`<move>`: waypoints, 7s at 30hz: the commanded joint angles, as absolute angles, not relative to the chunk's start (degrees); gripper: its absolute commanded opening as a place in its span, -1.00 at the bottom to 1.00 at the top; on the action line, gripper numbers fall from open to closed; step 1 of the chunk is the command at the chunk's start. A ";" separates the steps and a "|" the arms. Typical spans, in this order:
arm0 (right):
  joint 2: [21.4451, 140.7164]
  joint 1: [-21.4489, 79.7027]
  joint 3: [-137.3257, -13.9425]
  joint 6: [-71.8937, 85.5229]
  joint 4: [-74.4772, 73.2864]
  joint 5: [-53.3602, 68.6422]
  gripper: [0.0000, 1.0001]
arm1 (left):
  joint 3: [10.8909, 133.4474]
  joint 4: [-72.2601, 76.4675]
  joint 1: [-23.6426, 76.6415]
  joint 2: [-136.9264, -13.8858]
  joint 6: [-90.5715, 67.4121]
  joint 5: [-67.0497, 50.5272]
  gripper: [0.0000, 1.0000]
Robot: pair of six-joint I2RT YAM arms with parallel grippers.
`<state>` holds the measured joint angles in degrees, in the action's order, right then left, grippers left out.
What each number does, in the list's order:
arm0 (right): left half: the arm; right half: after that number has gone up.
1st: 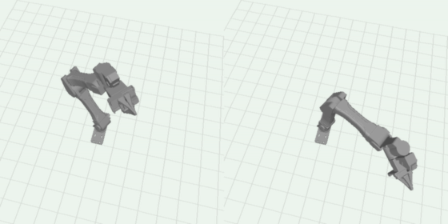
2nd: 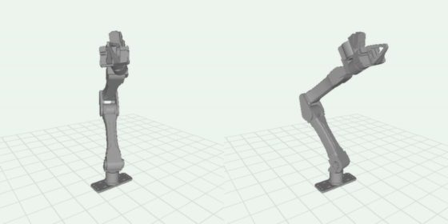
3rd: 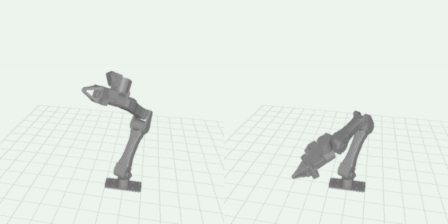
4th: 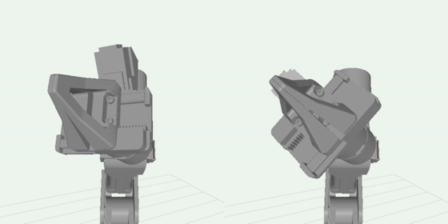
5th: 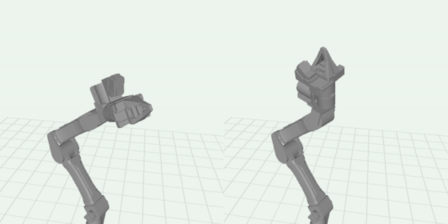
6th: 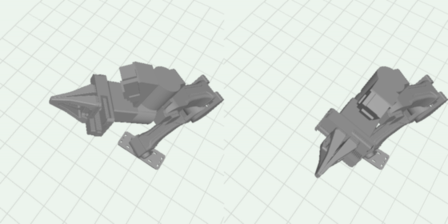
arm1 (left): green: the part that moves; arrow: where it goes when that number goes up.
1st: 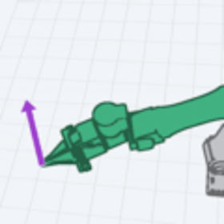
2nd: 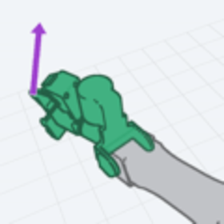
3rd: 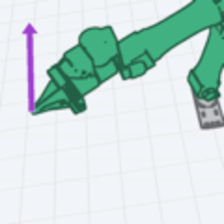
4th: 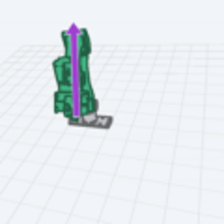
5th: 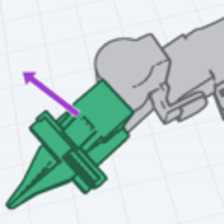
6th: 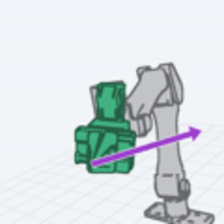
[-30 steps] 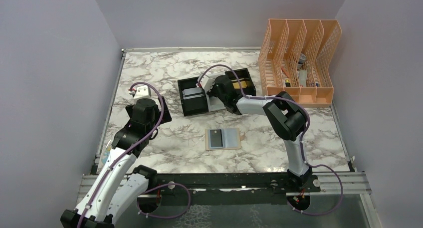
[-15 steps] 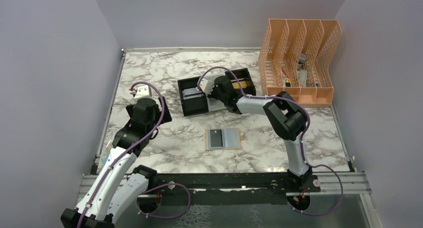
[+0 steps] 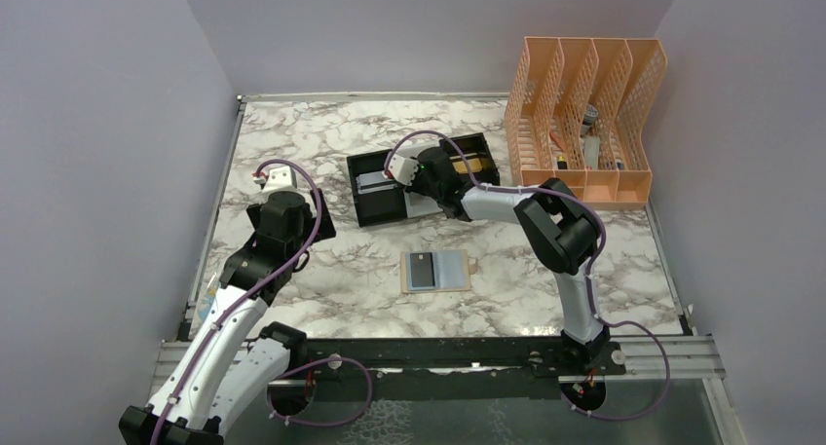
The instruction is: Take the credit cards out of the card holder
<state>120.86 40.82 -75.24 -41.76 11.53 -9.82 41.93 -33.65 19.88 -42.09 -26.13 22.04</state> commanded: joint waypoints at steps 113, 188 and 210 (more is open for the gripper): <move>80.99 41.57 -26.54 43.34 17.81 19.33 -0.44 | 33.69 3.30 49.63 -77.79 -42.85 2.62 -0.50; 94.03 41.57 -30.50 46.34 25.13 27.28 -0.84 | 32.78 -4.06 51.59 -78.52 -40.96 6.38 -0.79; 94.07 34.72 -25.32 47.20 29.22 36.81 -0.98 | 32.19 -6.09 51.73 -78.00 -41.35 8.15 -0.82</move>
<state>93.36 34.85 -25.67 48.16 28.32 35.16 33.32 -3.92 51.27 -78.15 -41.45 7.35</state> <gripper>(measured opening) 0.015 0.092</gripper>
